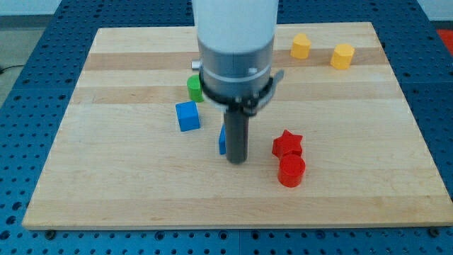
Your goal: Slide the blue triangle to the top left of the red star
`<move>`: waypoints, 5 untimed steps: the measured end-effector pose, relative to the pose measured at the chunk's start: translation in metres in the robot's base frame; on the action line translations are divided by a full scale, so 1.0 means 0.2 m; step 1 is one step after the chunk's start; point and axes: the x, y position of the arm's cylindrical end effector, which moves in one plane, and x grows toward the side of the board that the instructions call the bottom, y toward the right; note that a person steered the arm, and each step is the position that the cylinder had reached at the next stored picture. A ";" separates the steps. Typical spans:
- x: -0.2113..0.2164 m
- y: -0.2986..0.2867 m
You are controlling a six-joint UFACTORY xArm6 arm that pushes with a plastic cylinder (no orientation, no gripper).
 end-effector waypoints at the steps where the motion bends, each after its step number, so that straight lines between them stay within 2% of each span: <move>1: -0.11 0.00; 2: 0.07 -0.07; 3: 0.15 -0.30; 4: 0.09 -0.55; 5: -0.07 -0.52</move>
